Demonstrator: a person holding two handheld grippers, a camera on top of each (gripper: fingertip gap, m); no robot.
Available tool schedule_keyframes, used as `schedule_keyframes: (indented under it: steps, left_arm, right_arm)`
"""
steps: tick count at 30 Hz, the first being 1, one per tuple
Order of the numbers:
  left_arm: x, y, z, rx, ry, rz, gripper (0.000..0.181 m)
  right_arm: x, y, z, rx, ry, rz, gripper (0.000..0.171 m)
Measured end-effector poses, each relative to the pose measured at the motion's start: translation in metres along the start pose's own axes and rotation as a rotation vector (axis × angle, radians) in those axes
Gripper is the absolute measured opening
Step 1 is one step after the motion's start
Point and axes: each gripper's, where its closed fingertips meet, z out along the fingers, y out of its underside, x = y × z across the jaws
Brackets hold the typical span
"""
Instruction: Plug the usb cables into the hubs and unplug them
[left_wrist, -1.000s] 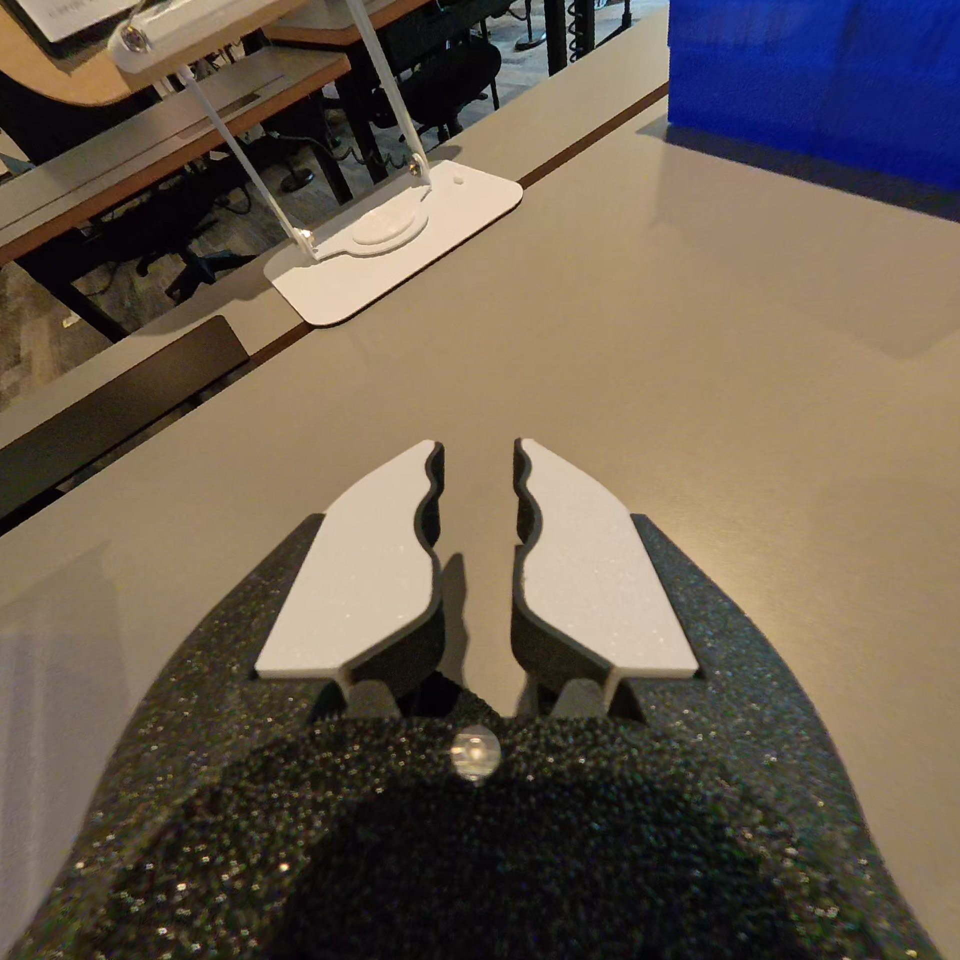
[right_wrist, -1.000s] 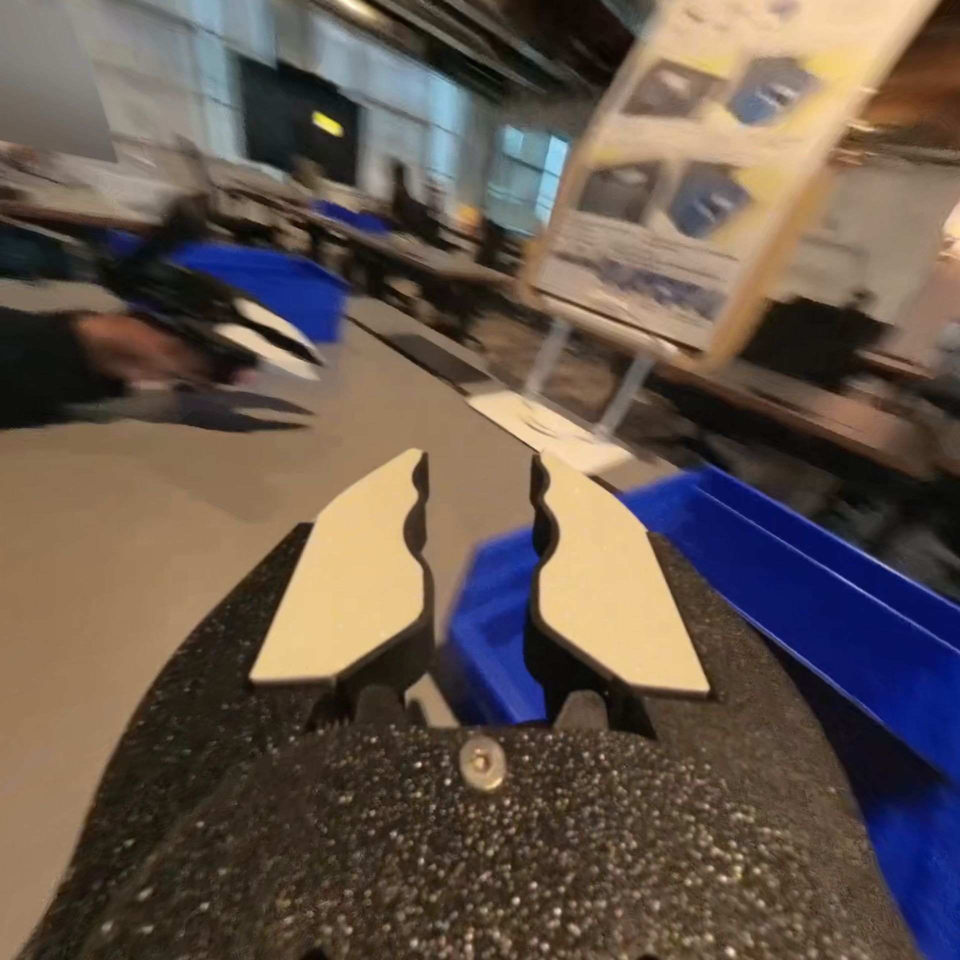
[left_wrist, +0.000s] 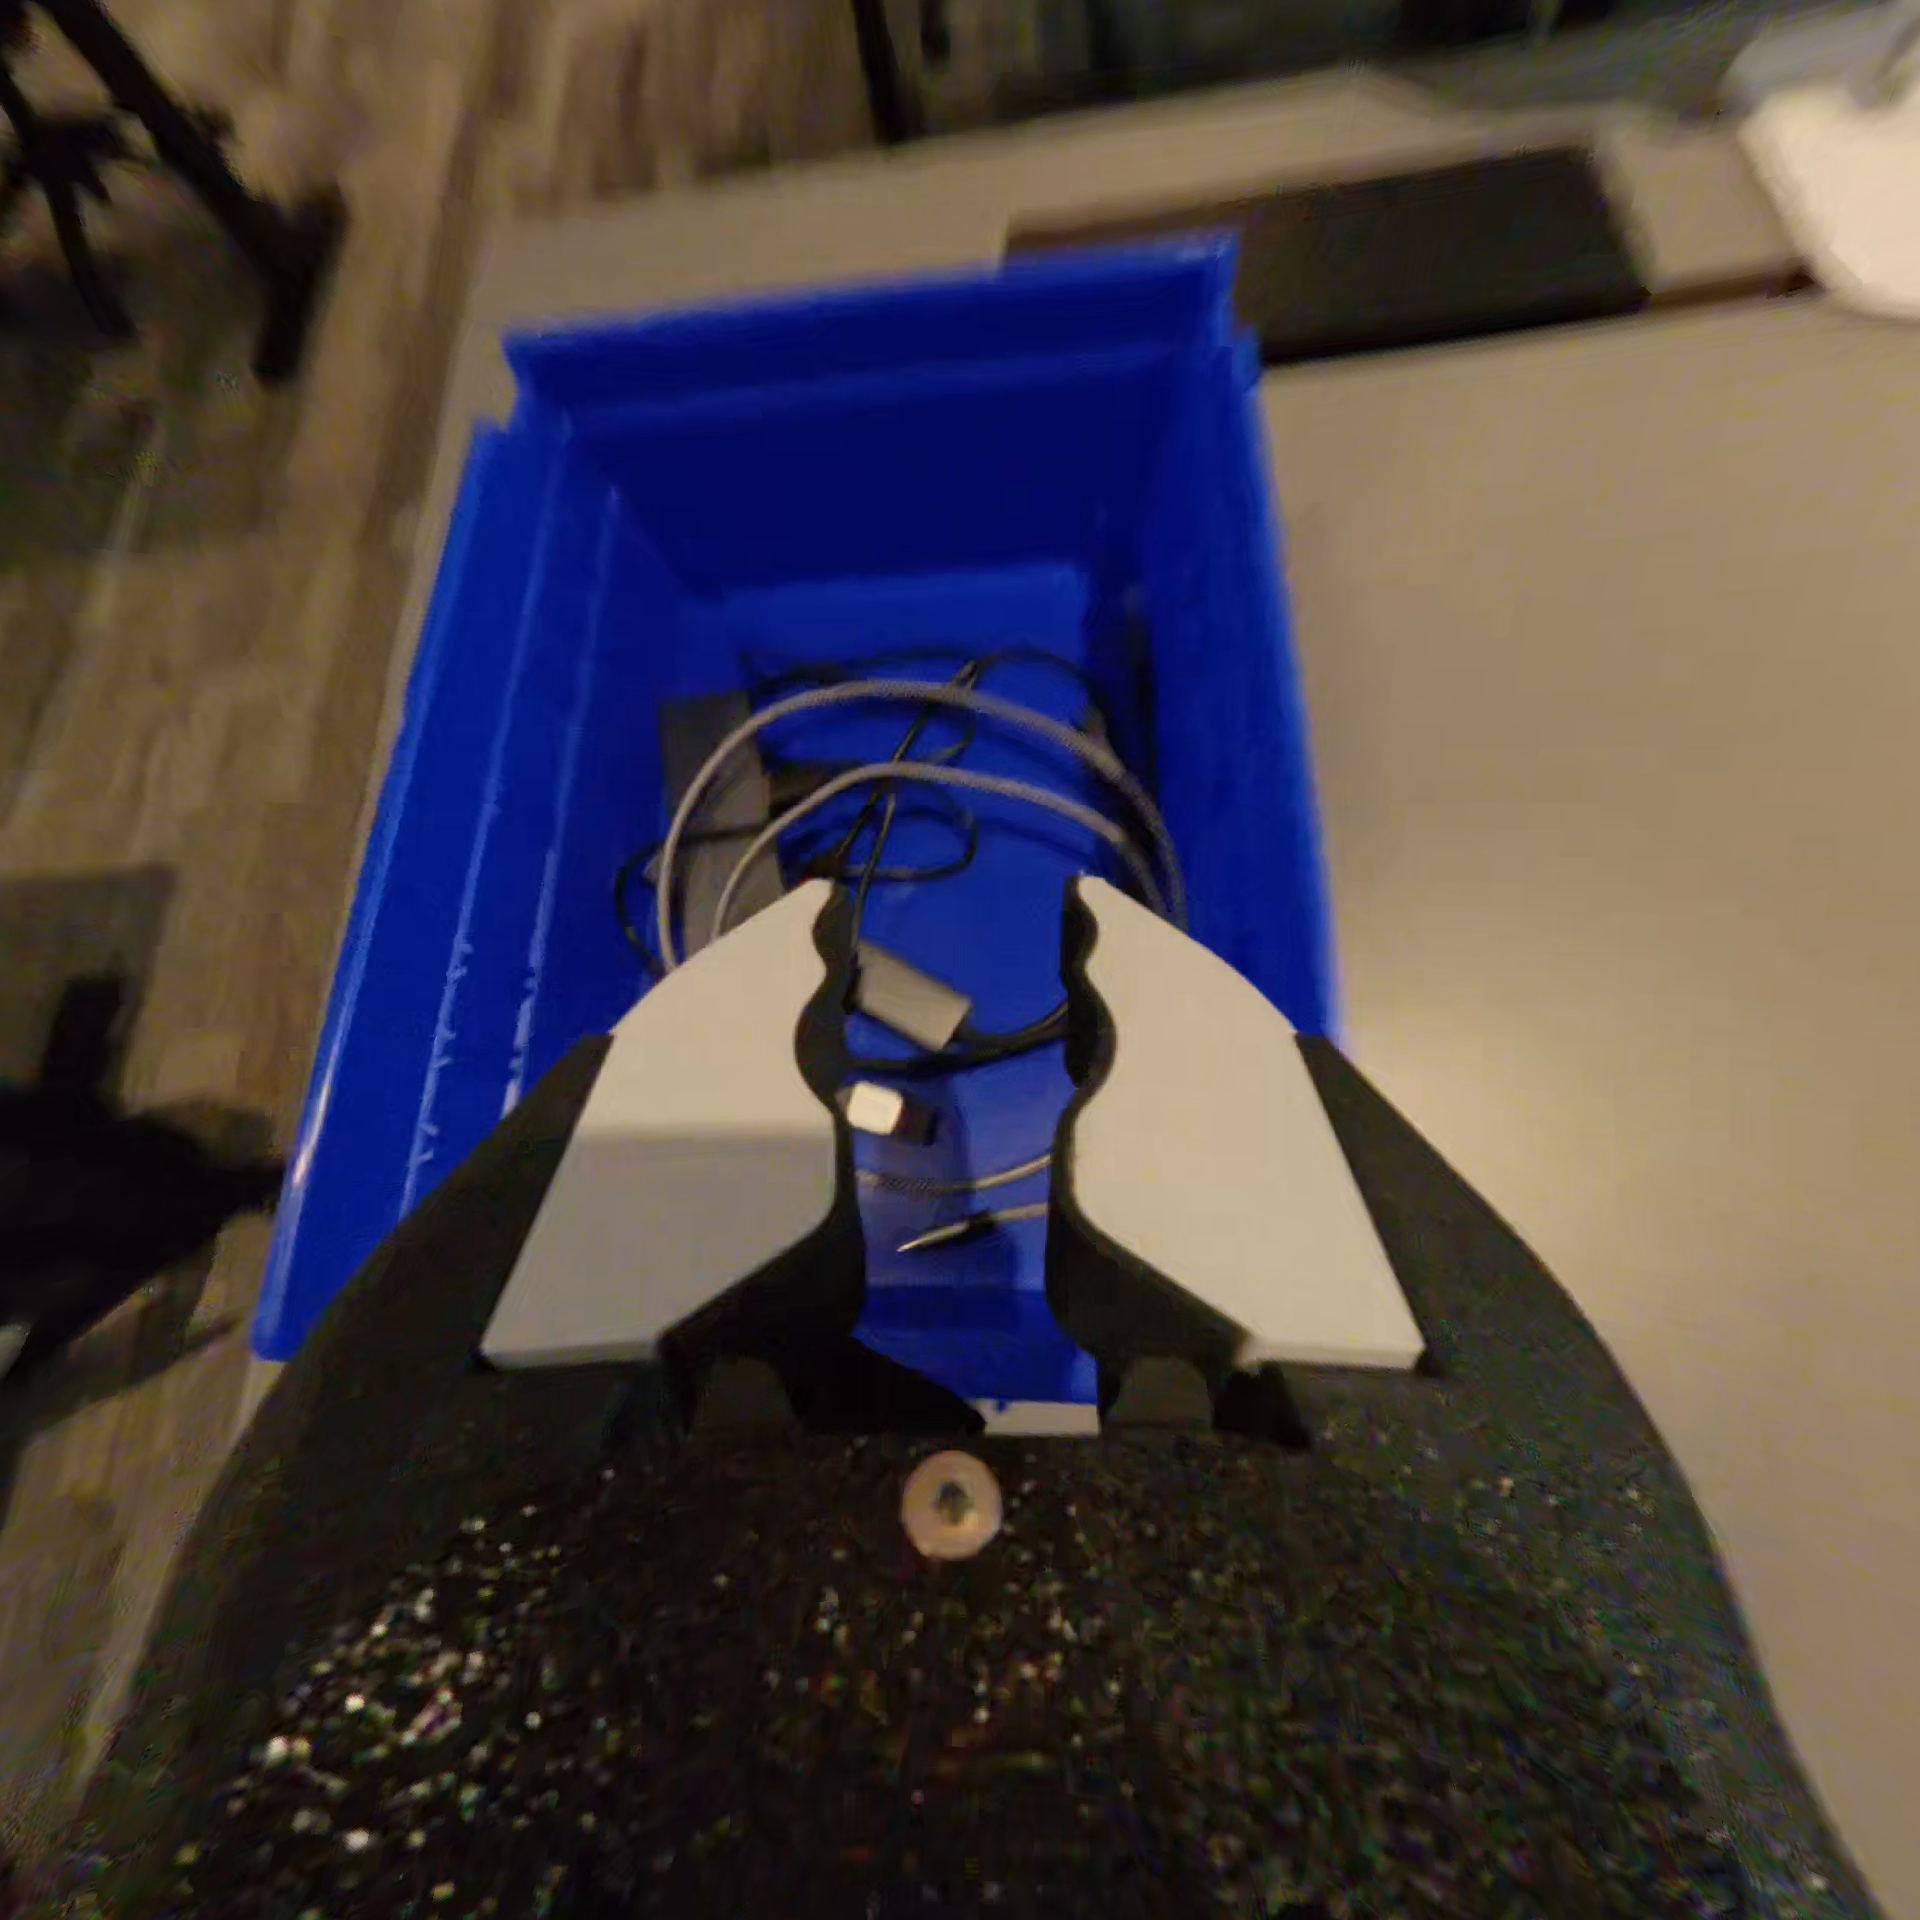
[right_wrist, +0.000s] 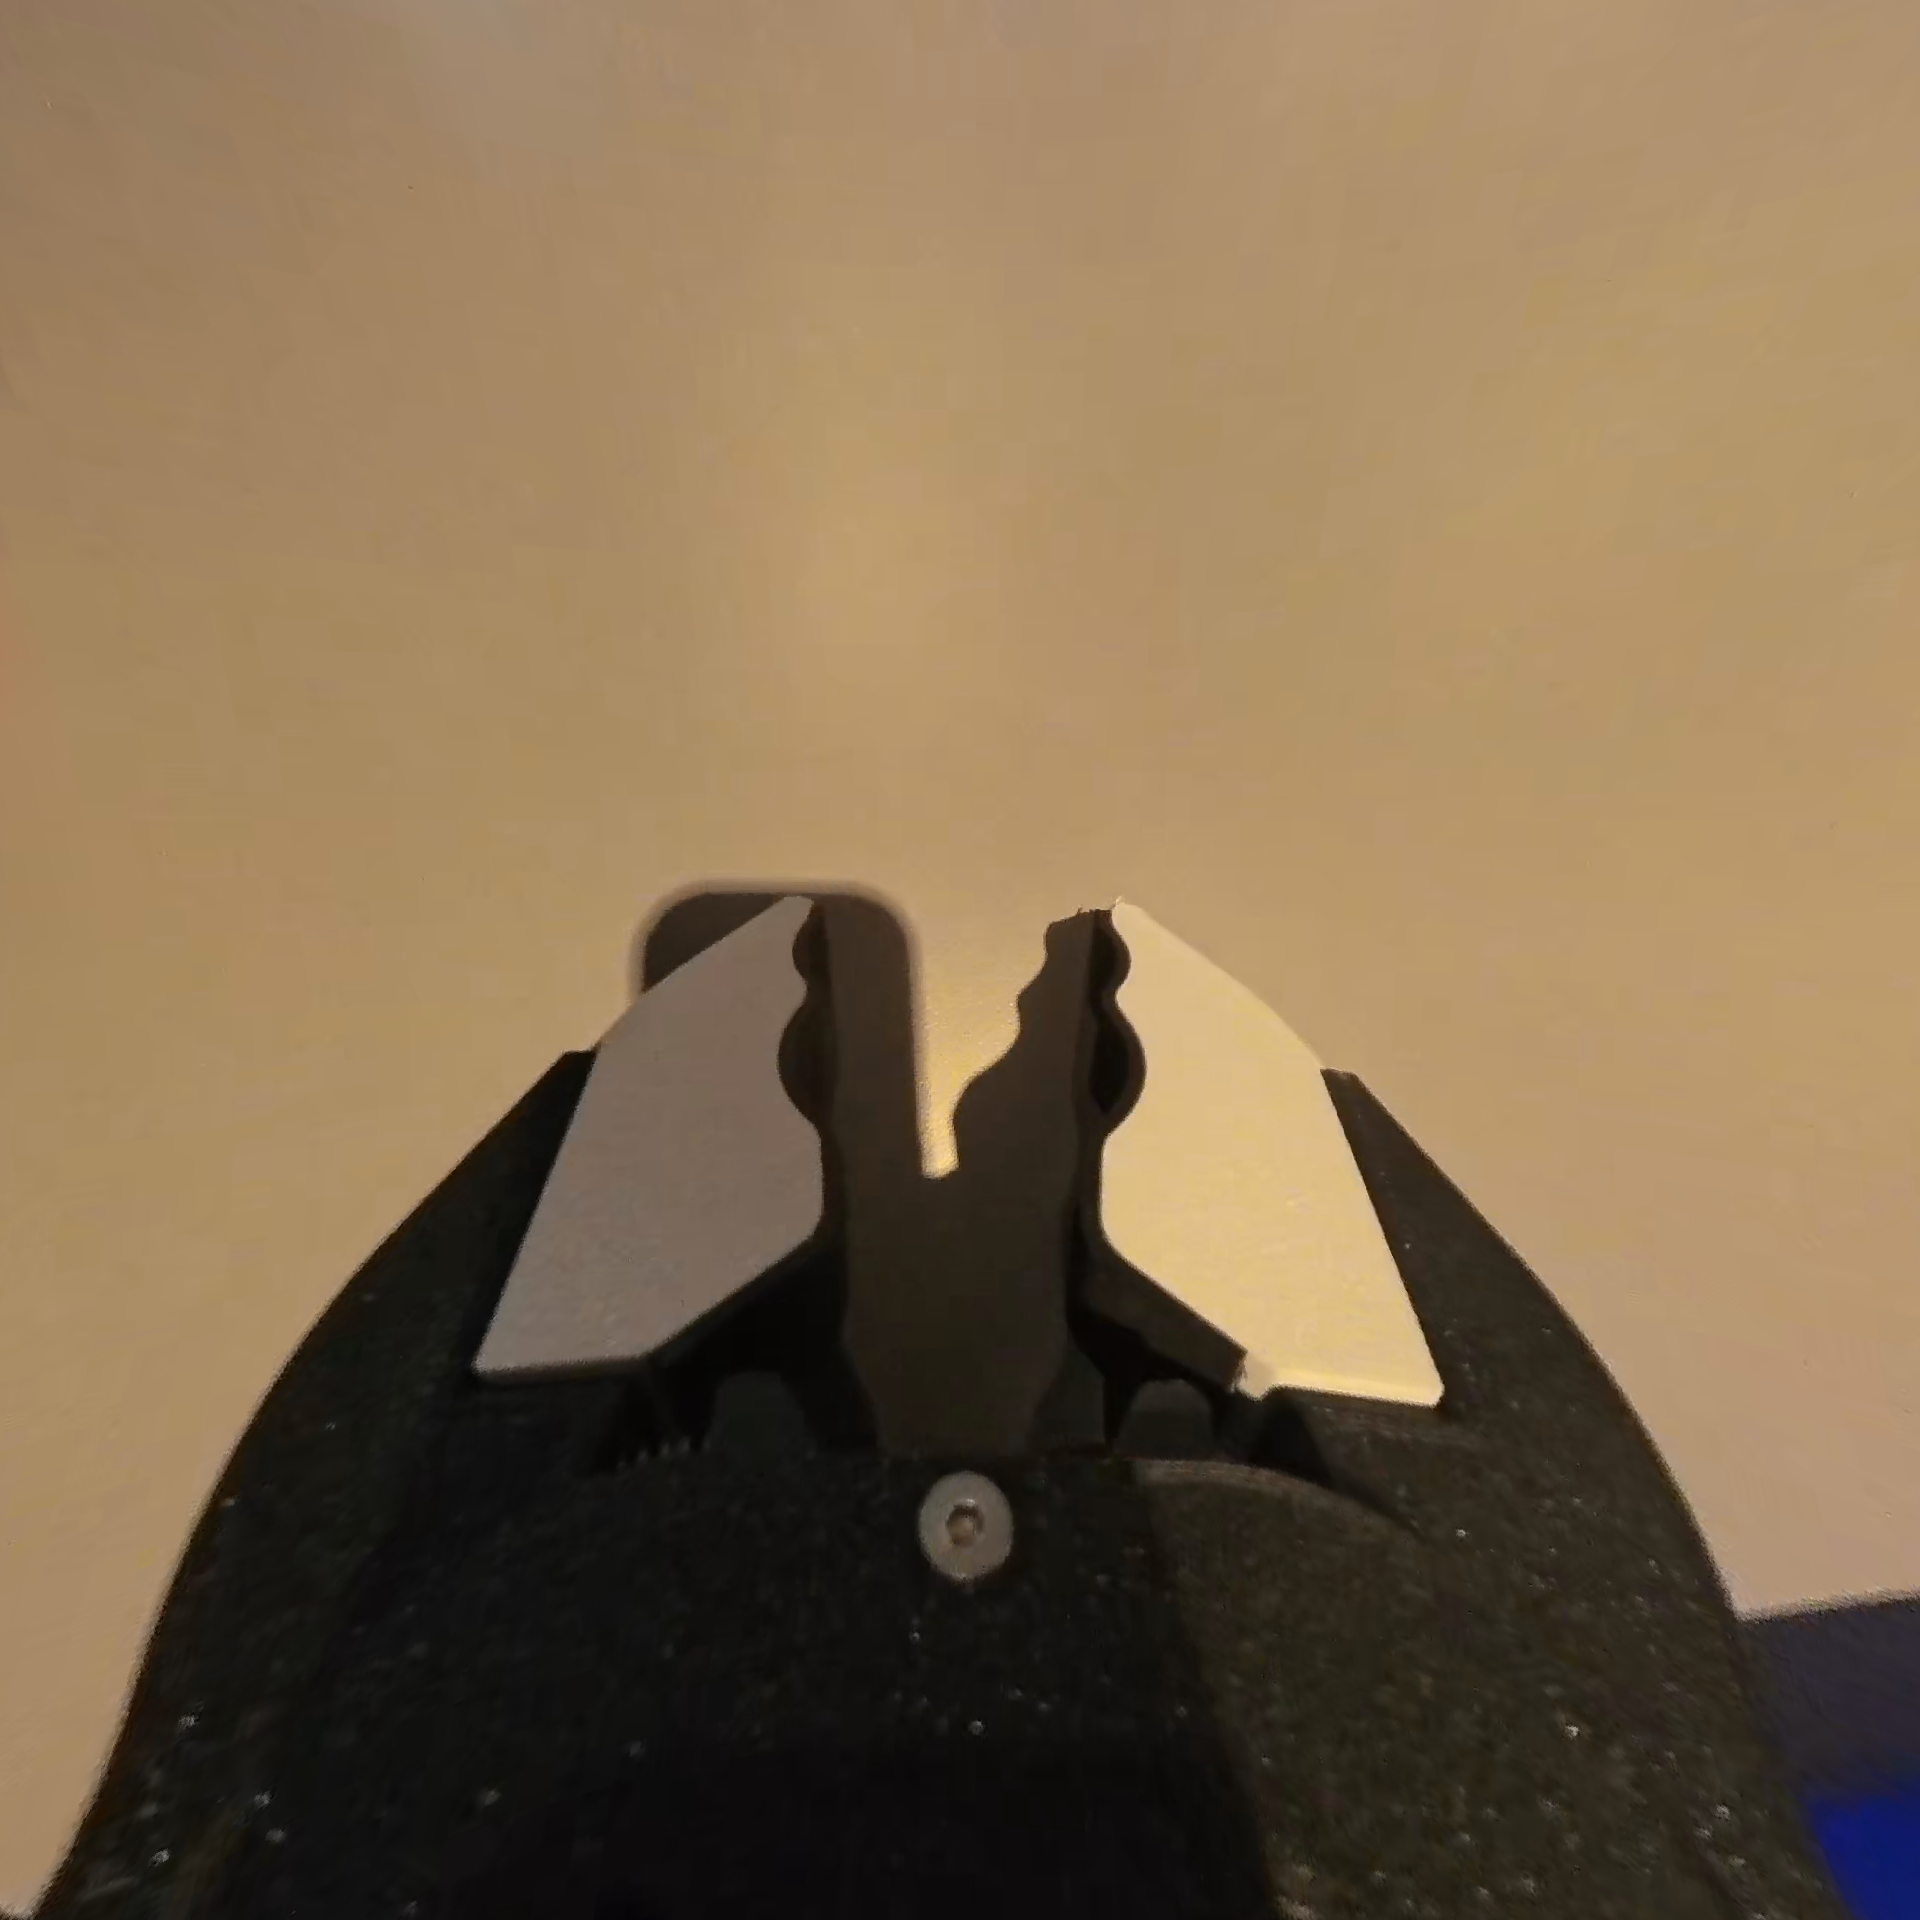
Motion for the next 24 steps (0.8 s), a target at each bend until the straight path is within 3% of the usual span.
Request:
schedule_keyframes:
  steps: [5, 12, 18, 22, 24]
  left_arm:
    - [-0.02, 0.025, 0.043, -0.224, -0.009, 0.089, 0.037]
    - [-0.022, 0.037, 0.097, -0.366, 0.022, 0.151, 0.032]
    - [-0.039, 0.053, 0.122, -0.474, -0.067, 0.218, 0.032]
    - [-0.041, 0.052, 0.123, -0.466, -0.063, 0.234, 0.004]
    - [-0.039, 0.045, 0.115, -0.435, -0.048, 0.195, 0.003]
  right_arm:
    - [0.0, 0.0, 0.0, 0.003, 0.001, 0.001, 0.049]
    - [0.0, 0.0, 0.0, 0.003, -0.004, 0.006, 0.049]
    - [0.0, 0.0, 0.0, 0.003, -0.008, 0.011, 0.049]
    - [0.0, 0.0, 0.0, 0.004, -0.009, 0.012, 0.049]
    - [0.0, 0.0, 0.0, 0.004, -0.009, 0.012, 0.049]
